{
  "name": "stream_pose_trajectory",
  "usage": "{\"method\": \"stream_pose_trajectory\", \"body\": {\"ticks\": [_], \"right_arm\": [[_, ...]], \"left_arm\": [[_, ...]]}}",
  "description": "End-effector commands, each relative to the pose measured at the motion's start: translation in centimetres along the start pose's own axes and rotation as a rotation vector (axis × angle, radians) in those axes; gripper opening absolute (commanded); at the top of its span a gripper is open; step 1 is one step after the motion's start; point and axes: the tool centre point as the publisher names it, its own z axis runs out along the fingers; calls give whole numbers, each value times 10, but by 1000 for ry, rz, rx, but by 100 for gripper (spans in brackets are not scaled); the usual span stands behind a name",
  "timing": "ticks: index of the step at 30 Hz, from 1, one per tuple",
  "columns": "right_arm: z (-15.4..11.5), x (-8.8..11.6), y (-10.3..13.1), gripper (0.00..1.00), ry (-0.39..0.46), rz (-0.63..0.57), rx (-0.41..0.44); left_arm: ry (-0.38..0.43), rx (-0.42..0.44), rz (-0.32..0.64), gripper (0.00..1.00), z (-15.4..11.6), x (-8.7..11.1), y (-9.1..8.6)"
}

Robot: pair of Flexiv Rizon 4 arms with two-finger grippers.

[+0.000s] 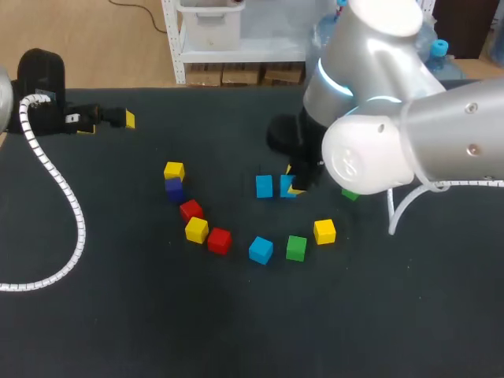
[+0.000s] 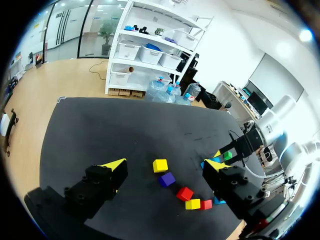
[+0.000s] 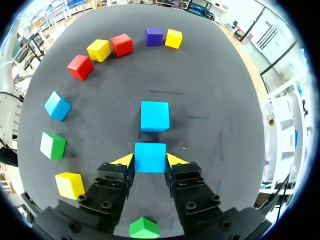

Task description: Place the blue cubes, place green cubes on the blue cubes, place the yellow cubes on the green cubes, then place the red cubes on the yellow cubes, and place purple cube on the red cubes.

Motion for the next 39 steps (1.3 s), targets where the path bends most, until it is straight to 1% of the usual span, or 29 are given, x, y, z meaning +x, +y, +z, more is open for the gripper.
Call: {"method": "stream_pose_trajectory", "body": {"ticks": [1,3,7,13,16,17,18,32,39], "right_arm": [[0,-1,-1,17,-1,-5,-6],[0,-1,-1,18,0,-7,-7],[1,-2,-1,23,1,-11,-9],[3,-2,-2,25,4,-16,-11],[3,-3,-2,30,4,-16,-11],[3,-3,-2,36,4,-16,-12],[3,-3,-2,37,5,-16,-12],[2,-3,-4,38,6,-28,-14],[2,-1,-4,42,8,-30,-16]], "left_arm": [[-4,6,1,100,0,1,2],[-4,6,1,100,0,1,2],[-4,6,1,100,0,1,2],[-4,6,1,100,0,1,2],[-4,6,1,100,0,1,2],[-4,6,1,100,0,1,2],[-4,6,1,100,0,1,2],[-4,6,1,100,0,1,2],[-4,6,1,100,0,1,2]]}}
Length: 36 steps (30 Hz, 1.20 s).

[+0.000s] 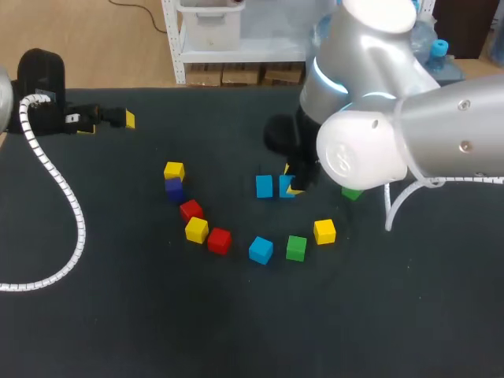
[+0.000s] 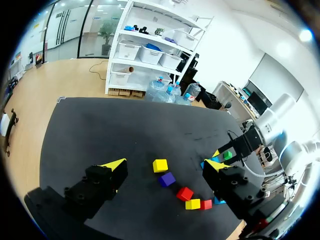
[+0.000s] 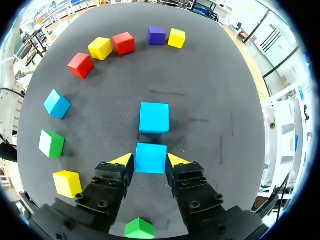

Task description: Place the blue cubes, place green cubes on the blue cubes, place the yellow cubes on the green cubes, then place the red cubes on the yellow cubes, and place purple cube on the red cubes.

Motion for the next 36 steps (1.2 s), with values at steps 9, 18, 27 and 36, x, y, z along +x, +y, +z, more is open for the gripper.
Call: {"method": "stream_pose_trajectory", "body": {"ticks": [9,18,27,36], "right_arm": [[1,1,-1,45,-4,-4,-9],[-12,2,-3,100,0,-3,-7],[-48,22,-5,100,-44,29,-46],[-77,70,-7,100,-217,68,-117]], "left_arm": [[-4,6,1,100,0,1,2],[-4,6,1,100,0,1,2],[-4,6,1,100,0,1,2],[-4,6,1,100,0,1,2]]}}
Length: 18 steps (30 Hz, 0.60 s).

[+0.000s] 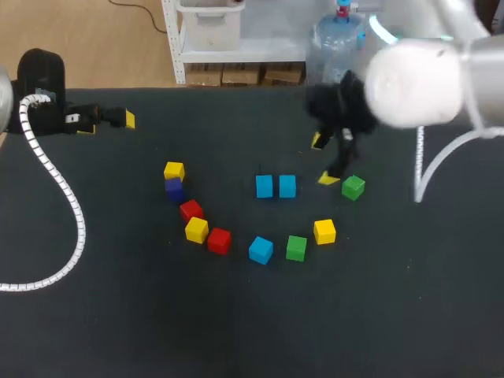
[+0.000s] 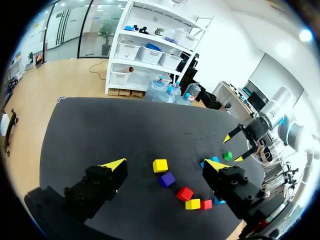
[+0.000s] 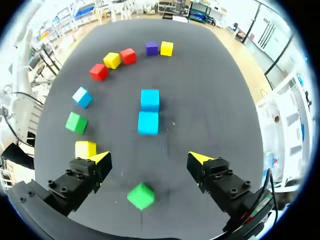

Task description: Place the blue cubes, place green cubes on the blue cubes, place the yellow cubes on the green cubes, then place the red cubes on the yellow cubes, and place purple cube on the red cubes.

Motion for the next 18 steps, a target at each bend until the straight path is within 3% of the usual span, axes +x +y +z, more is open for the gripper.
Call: {"method": "stream_pose_trajectory", "body": {"ticks": [1,10,18], "right_arm": [[-24,25,0,100,-98,2,-29],[-61,52,15,100,-118,-12,14],[-69,72,19,100,-151,-70,24]], "left_arm": [[-4,6,1,100,0,1,2],[-4,6,1,100,0,1,2],[-4,6,1,100,0,1,2]]}}
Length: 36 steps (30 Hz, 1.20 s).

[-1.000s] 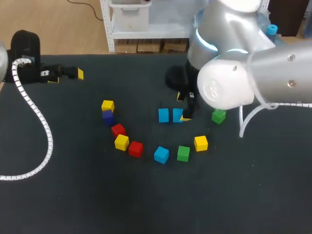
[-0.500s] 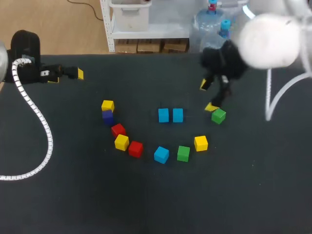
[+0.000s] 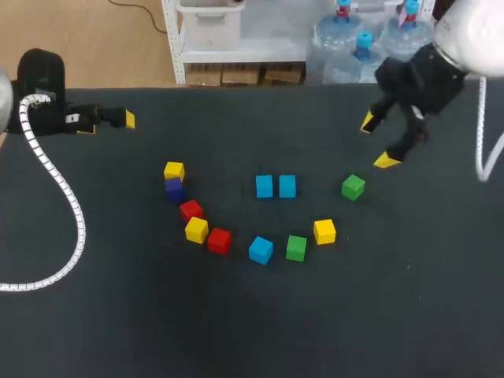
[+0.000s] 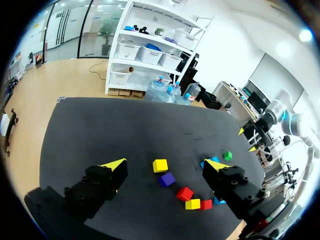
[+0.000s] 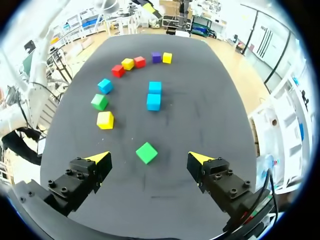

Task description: Place the blue cubes, place green cubes on the blue cubes, place the yellow cubes on the green cubes, then place the red cubes on the yellow cubes, and place purple cube on the red cubes.

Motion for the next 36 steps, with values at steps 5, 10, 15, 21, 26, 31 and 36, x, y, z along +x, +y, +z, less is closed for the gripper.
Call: {"method": "stream_pose_trajectory", "body": {"ticks": [5,10,15,21,26,31,36], "right_arm": [[-3,31,-1,100,-96,-79,-13],[-9,43,-9,100,-106,-107,-25],[-14,49,-12,100,-68,-129,-22],[-17,53,-13,100,-58,-151,-26],[-17,55,-13,100,-52,-160,-39],[-17,55,-13,100,-52,-160,-39],[-17,55,-13,100,-52,-160,-39]], "left_arm": [[-4,6,1,100,0,1,2],[-4,6,1,100,0,1,2],[-4,6,1,100,0,1,2],[-4,6,1,100,0,1,2],[-4,6,1,100,0,1,2],[-4,6,1,100,0,1,2],[-4,6,1,100,0,1,2]]}}
